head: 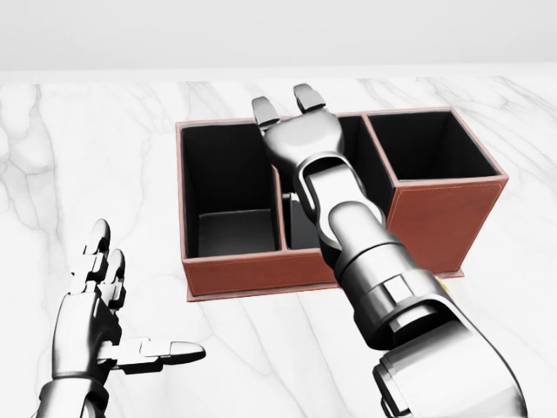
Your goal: Pick up the book and place it in the caddy.
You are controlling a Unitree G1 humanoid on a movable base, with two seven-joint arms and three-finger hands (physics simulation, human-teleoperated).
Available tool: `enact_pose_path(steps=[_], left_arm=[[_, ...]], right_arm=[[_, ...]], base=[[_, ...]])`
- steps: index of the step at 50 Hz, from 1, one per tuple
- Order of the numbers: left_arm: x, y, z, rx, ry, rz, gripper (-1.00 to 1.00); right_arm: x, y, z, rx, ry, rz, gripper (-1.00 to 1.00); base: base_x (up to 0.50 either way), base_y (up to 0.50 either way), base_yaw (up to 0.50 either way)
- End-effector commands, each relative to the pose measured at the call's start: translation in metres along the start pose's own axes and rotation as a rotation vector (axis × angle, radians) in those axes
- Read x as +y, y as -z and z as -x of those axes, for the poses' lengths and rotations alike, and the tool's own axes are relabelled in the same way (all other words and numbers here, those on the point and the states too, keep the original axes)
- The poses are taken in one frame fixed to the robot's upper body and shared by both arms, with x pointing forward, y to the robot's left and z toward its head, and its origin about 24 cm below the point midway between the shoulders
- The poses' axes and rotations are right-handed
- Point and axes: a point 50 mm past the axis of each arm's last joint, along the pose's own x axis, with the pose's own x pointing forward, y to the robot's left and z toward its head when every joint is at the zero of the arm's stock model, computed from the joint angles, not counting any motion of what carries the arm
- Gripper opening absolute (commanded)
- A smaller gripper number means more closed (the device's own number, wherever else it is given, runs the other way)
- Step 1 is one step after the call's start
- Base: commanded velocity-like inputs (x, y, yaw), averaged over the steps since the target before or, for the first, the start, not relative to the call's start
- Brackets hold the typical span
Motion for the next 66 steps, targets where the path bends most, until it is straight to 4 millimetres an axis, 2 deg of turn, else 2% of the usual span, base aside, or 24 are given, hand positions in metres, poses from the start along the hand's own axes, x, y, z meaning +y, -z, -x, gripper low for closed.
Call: enact_pose_path(steps=[1,8,9,10,18,21,23,25,26,36,38,42,48,50,53,54,58,62,63,66], left_arm=[[0.0,0.0,-0.001,-0.001,0.001,-0.002,1.0],[-0.001,-0.001,0.0,-0.001,0.0,-0.003,1.0],[-0.001,-0.001,0.0,-0.001,0.001,-0.004,1.0],[-0.001,-0.001,0.0,-0.001,0.001,-0.004,1.0],[-0.001,0.001,-0.001,0.0,0.001,-0.004,1.0],[-0.001,0.001,-0.001,0.0,0.001,-0.004,1.0],[-0.002,0.0,0.0,0.0,0.001,-0.005,1.0],[-0.002,0.0,0.0,0.0,0.001,-0.005,1.0],[-0.002,0.0,0.0,0.001,0.001,-0.004,1.0],[-0.002,0.001,0.0,0.002,0.001,-0.005,1.0],[-0.002,0.001,0.0,0.002,0.001,-0.005,1.0],[-0.001,0.001,-0.001,0.002,-0.001,-0.006,1.0],[-0.001,0.002,-0.001,0.001,-0.001,-0.004,1.0],[-0.001,0.0,-0.001,-0.002,0.0,-0.002,1.0],[-0.001,0.0,-0.001,-0.002,0.0,-0.002,1.0],[-0.001,-0.001,-0.001,-0.004,0.0,-0.002,1.0],[-0.001,-0.002,0.0,-0.007,-0.001,0.0,1.0],[-0.001,-0.002,0.0,-0.007,-0.001,0.0,1.0],[-0.001,-0.002,-0.001,-0.012,0.001,0.004,1.0],[-0.001,-0.003,0.0,-0.014,0.002,0.005,1.0]], right_arm=[[0.001,-0.008,0.011,-0.021,0.006,0.036,1.0],[-0.002,-0.008,0.017,-0.01,0.02,0.049,1.0],[-0.01,-0.009,0.034,-0.007,0.056,0.036,1.0],[-0.014,-0.007,0.042,0.011,0.071,0.05,1.0],[-0.025,0.005,0.074,0.099,0.11,0.01,1.0],[-0.025,0.005,0.075,0.105,0.11,0.006,1.0],[-0.033,0.011,0.088,0.133,0.135,0.0,1.0],[-0.033,0.011,0.089,0.137,0.136,-0.003,1.0],[-0.034,0.013,0.098,0.146,0.149,-0.019,1.0],[-0.031,0.012,0.125,0.114,0.236,-0.148,1.0],[-0.03,0.012,0.125,0.115,0.235,-0.149,1.0],[-0.027,0.011,0.139,0.083,0.331,-0.239,1.0],[-0.026,0.01,0.145,0.06,0.375,-0.289,1.0],[-0.024,0.009,0.151,0.013,0.49,-0.469,1.0],[-0.021,0.005,0.152,-0.012,0.468,-0.469,1.0],[-0.019,0.002,0.154,-0.038,0.502,-0.566,1.0],[-0.015,-0.002,0.154,-0.065,0.524,-0.641,1.0],[-0.015,-0.002,0.154,-0.072,0.527,-0.642,1.0],[-0.006,0.002,0.157,-0.068,0.54,-0.811,1.0],[0.002,0.004,0.157,-0.073,0.54,-0.872,1.0]], base=[[0.0,0.0,0.0],[0.0,0.0,0.0],[0.0,0.0,0.0],[0.0,0.0,0.0],[0.0,0.0,0.0],[0.0,0.0,0.0],[0.0,0.0,0.0],[0.0,0.0,0.0],[0.0,0.0,0.0],[0.0,0.0,0.0],[0.0,0.0,0.0],[0.0,0.0,0.0],[0.0,0.0,0.0],[0.0,0.0,0.0],[0.0,0.0,0.0],[0.0,0.0,0.0],[0.0,0.0,0.0],[0.0,0.0,0.0],[0.0,0.0,0.0],[0.0,0.0,0.0]])
